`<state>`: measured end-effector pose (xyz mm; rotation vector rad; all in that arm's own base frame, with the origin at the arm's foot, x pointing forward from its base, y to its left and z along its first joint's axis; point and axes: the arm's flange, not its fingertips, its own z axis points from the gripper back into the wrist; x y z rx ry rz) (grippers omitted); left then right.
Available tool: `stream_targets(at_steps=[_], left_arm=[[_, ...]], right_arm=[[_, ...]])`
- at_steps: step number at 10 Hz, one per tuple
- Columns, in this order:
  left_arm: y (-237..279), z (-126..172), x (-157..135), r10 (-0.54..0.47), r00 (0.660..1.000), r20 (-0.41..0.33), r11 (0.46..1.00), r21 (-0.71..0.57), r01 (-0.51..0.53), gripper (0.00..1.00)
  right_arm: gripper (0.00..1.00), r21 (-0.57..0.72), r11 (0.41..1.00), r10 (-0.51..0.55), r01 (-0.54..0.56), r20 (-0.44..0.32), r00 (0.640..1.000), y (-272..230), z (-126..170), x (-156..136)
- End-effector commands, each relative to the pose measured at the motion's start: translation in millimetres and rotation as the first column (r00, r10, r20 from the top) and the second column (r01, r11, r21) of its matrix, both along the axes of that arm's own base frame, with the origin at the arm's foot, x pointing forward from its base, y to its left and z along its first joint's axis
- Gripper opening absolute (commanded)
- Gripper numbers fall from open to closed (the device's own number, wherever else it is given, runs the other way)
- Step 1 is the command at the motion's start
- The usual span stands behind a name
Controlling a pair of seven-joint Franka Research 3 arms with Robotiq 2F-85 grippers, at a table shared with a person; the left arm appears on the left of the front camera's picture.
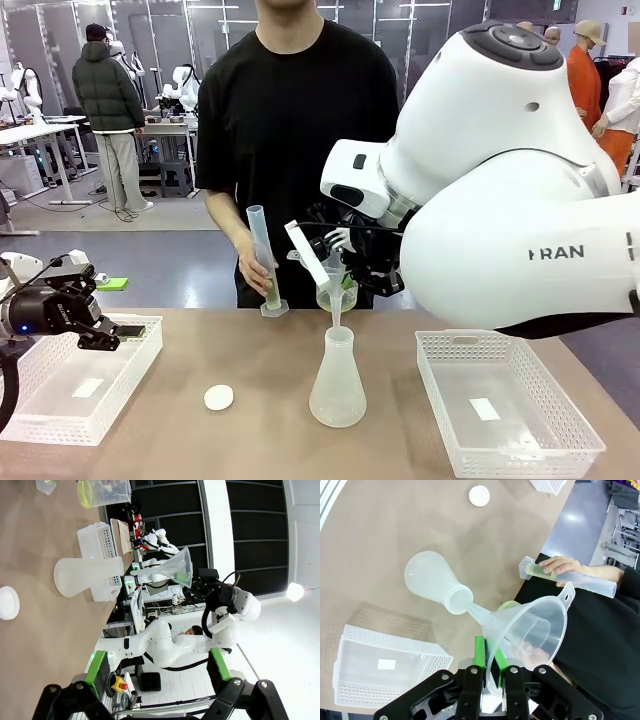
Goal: Prepare the solutions needed for the experiment.
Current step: Pick up the Plastic Funnel and insert it into the Big flask.
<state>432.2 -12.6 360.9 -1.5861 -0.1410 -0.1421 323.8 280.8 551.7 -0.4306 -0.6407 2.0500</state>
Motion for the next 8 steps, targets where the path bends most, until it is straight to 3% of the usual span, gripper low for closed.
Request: stream_targets(at_steps=[1, 8], left_arm=[[-1, 2, -1, 0.015, 1.0, 0.004, 1.0, -0.005, -0.015, 1.0], [-1, 2, -1, 0.015, 1.0, 0.004, 1.0, -0.005, -0.015, 1.0]], right_arm=[[0.06, 0.018, 0.999, 0.029, -0.029, -0.004, 1.0, -3, -9, 7], [0.06, 0.017, 1.0, 0.0, 0.0, -0.004, 1.0, -3, -35, 22]])
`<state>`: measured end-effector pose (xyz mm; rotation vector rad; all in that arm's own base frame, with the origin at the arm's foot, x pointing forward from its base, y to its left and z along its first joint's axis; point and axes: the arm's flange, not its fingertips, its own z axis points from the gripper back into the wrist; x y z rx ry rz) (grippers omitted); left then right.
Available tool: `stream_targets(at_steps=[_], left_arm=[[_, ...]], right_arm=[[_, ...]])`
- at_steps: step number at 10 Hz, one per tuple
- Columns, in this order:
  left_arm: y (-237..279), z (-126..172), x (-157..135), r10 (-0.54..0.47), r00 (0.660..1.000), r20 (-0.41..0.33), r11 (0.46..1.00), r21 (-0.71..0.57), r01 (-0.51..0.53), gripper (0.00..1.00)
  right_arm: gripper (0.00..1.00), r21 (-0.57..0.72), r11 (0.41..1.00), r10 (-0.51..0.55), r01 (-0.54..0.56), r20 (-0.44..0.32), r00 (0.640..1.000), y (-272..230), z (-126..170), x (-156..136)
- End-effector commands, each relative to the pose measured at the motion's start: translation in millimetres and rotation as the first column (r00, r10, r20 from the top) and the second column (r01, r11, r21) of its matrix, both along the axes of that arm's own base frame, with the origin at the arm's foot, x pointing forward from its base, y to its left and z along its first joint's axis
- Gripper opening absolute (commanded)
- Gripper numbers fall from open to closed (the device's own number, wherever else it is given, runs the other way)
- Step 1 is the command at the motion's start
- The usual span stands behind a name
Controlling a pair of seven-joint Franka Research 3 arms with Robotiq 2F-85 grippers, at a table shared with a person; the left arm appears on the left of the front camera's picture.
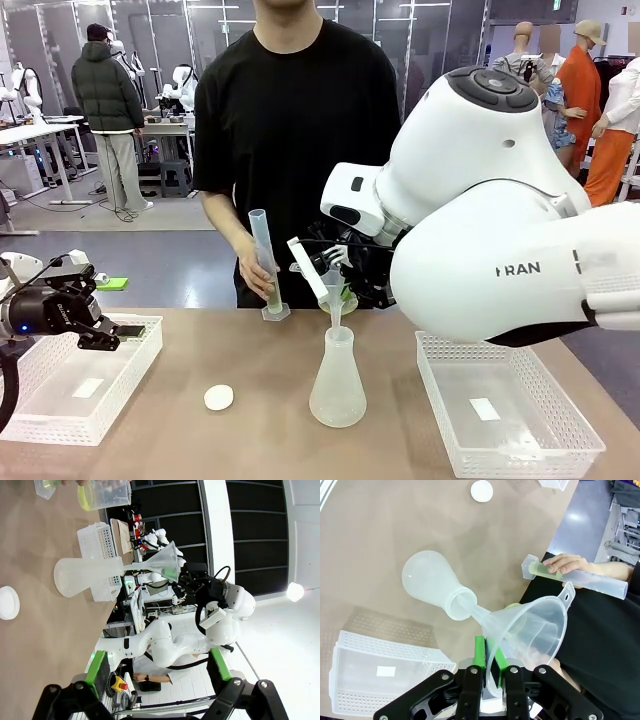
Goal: Prepare the solutions needed for the experiment.
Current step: Pick up the Plastic Funnel and insert it into the Big flask.
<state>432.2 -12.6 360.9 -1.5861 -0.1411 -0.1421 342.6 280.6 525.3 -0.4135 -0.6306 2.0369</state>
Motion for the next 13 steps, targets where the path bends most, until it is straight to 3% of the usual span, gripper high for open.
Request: stream_targets(at_steps=[1, 6, 13], left_arm=[[-1, 2, -1, 0.015, 1.0, 0.004, 1.0, -0.005, -0.015, 1.0], [-1, 2, -1, 0.015, 1.0, 0.004, 1.0, -0.005, -0.015, 1.0], [-1, 2, -1, 0.015, 1.0, 0.004, 1.0, -0.005, -0.015, 1.0]], right_arm=[[0.06, 0.011, 1.0, 0.011, -0.012, 0.016, 1.0, -2, -12, 5], [0.06, 0.029, 1.0, -0.005, 0.004, 0.031, 0.999, -6, -39, 15], [0.06, 0.029, 1.0, -0.004, 0.005, -0.011, 1.0, -9, -74, 21]])
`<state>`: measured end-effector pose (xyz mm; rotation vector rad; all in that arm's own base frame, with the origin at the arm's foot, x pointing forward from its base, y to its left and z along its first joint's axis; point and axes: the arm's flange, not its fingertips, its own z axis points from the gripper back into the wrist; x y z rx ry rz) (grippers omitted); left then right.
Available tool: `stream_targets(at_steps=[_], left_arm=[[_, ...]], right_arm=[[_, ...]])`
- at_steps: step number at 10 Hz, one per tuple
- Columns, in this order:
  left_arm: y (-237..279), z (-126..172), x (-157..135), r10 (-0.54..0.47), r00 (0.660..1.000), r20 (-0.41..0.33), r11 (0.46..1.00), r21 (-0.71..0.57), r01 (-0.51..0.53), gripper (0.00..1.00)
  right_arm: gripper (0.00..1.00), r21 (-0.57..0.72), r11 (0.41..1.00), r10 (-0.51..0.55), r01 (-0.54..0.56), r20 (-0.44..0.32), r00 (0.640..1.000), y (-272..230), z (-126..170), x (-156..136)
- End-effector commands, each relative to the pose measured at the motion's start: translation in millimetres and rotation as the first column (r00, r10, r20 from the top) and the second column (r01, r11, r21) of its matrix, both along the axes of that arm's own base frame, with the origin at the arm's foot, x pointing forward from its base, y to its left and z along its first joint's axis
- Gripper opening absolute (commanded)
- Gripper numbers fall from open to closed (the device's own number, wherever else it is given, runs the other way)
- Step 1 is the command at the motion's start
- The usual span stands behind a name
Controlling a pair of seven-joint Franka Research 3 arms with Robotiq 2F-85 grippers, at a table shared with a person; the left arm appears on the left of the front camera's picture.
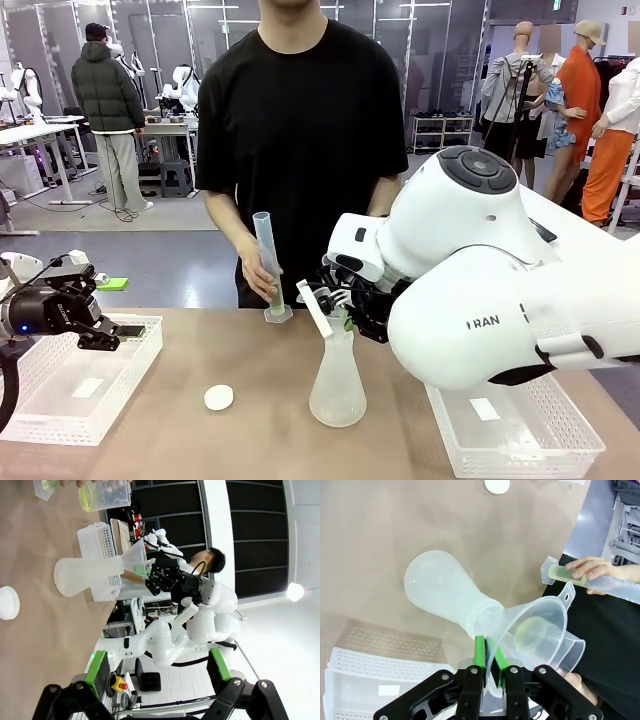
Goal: Prepare the solutions needed for the experiment.
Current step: Pick up the Plastic Funnel and insert it into the Big flask, then once the solution is in the Big flask , pick up the Plastic Funnel and place it back into the right Organizing basket.
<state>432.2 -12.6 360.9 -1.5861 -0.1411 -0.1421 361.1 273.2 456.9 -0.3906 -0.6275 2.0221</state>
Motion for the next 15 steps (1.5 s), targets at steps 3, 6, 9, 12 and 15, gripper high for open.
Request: stream_targets(at_steps=[3, 6, 9, 12, 15], left_arm=[[-1, 2, -1, 0.015, 1.0, 0.004, 1.0, -0.005, -0.015, 1.0], [-1, 2, -1, 0.015, 1.0, 0.004, 1.0, -0.005, -0.015, 1.0], [-1, 2, -1, 0.015, 1.0, 0.004, 1.0, -0.005, -0.015, 1.0], [-1, 2, -1, 0.015, 1.0, 0.004, 1.0, -0.005, -0.015, 1.0], [-1, 2, -1, 0.015, 1.0, 0.004, 1.0, -0.005, -0.015, 1.0]], right_arm=[[0.06, -0.001, 1.0, 0.007, -0.007, -0.001, 1.0, -2, -13, 2], [0.45, -0.016, 1.0, 0.022, -0.022, -0.012, 1.0, -1, -12, -8], [0.65, -0.033, 0.999, 0.02, -0.02, -0.019, 1.0, -4, -8, -14], [0.84, -0.014, 1.0, 0.012, -0.012, -0.017, 1.0, 1, -13, -8], [0.84, -0.014, 1.0, 0.012, -0.012, -0.017, 1.0, 1, -13, -8]])
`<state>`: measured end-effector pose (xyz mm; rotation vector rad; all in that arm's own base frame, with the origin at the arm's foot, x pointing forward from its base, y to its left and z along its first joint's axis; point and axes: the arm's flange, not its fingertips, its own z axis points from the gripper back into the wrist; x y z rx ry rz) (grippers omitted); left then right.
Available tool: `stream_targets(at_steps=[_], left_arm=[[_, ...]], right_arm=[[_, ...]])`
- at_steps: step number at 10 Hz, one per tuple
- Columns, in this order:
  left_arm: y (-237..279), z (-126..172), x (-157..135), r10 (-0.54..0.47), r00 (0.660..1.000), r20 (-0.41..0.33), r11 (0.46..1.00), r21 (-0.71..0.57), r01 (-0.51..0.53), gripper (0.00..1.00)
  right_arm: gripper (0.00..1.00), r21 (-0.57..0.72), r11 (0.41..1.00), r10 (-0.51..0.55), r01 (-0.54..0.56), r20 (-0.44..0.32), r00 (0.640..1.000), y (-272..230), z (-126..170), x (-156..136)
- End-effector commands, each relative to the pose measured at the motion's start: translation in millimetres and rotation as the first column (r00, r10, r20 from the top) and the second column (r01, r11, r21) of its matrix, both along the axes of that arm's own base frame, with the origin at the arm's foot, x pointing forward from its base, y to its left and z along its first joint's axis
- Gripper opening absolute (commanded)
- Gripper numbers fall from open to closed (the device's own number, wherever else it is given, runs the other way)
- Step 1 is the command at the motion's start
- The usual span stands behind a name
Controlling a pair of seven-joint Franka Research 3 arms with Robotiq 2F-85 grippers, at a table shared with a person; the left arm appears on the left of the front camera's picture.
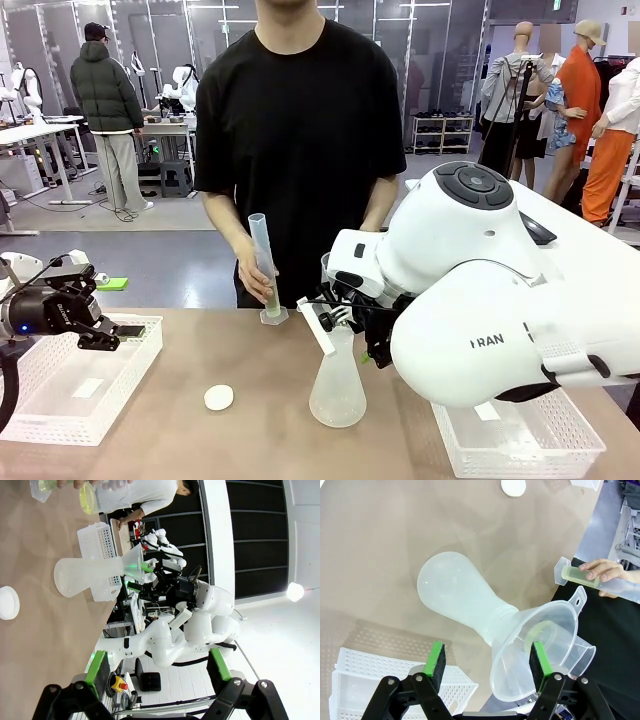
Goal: Prepare the solutions needed for the experiment.
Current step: Once the solution is in the Big flask , pick up the Plastic Funnel and place it back into the right Organizing basket.
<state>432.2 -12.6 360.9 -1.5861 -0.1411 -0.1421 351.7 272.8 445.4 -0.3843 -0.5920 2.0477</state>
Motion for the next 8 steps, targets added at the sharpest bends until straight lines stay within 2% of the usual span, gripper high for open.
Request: stream_targets(at_steps=[1, 6, 8], left_arm=[[-1, 2, -1, 0.015, 1.0, 0.004, 1.0, -0.005, -0.015, 1.0], [-1, 2, -1, 0.015, 1.0, 0.004, 1.0, -0.005, -0.015, 1.0], [-1, 2, -1, 0.015, 1.0, 0.004, 1.0, -0.005, -0.015, 1.0]], right_arm=[[0.84, 0.014, 1.0, -0.002, 0.002, 0.003, 1.0, 1, -1, 1], [0.85, 0.0, 1.0, 0.0, 0.0, 0.0, 1.0, 0, 0, 0], [0.85, 0.008, 0.999, -0.043, 0.043, 0.027, 0.999, -12, 34, -15]])
